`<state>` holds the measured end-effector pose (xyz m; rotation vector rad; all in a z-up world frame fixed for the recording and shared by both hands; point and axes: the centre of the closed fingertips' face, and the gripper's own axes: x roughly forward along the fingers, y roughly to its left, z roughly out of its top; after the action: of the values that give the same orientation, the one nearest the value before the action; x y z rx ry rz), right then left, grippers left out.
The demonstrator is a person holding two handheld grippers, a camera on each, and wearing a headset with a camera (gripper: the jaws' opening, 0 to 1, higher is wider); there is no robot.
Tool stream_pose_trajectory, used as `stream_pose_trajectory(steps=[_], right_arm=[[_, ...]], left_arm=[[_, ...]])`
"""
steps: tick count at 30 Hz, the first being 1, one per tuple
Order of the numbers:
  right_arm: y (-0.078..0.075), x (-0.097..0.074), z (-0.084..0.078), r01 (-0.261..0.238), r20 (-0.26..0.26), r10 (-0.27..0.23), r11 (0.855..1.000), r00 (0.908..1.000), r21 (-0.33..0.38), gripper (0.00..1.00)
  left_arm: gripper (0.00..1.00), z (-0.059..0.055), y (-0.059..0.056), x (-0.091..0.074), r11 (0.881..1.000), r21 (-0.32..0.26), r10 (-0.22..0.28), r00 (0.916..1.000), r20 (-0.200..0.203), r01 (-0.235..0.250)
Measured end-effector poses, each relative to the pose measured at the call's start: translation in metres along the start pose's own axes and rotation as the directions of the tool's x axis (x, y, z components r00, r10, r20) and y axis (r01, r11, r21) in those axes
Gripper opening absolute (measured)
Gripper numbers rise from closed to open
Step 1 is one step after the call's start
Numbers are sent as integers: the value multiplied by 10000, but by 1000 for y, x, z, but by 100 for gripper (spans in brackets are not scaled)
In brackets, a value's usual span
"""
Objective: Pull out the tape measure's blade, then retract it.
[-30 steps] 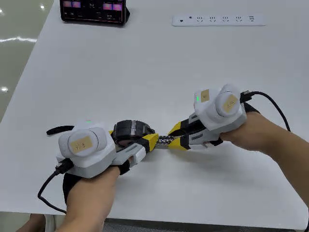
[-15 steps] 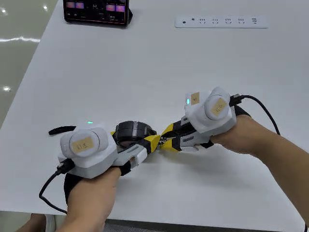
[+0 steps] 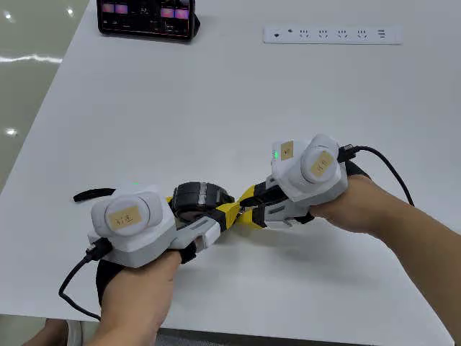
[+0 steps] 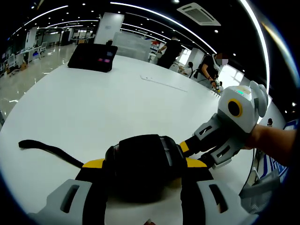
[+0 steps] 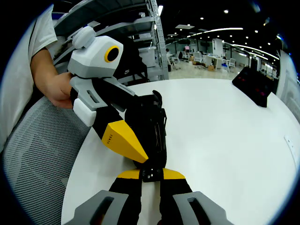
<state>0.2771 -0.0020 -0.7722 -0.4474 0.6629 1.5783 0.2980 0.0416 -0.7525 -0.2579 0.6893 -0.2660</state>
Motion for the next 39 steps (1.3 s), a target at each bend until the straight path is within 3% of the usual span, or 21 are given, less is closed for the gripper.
stream_pose_trajectory(steps=[24,34,39], right_arm=[[-3,-5,-5,330,-177,-328,9993,9993,160,17],[-1,-11,-11,588,-201,-582,9978,9981,301,21],[-2,-15,-12,705,-136,-700,9966,9975,420,22]], left_arm=[[62,0,-1,1,9999,120,-4,9998,-174,7],[61,5,-3,0,9908,1354,33,10000,-49,-26],[61,8,-3,0,9897,1432,-23,10000,-18,25]])
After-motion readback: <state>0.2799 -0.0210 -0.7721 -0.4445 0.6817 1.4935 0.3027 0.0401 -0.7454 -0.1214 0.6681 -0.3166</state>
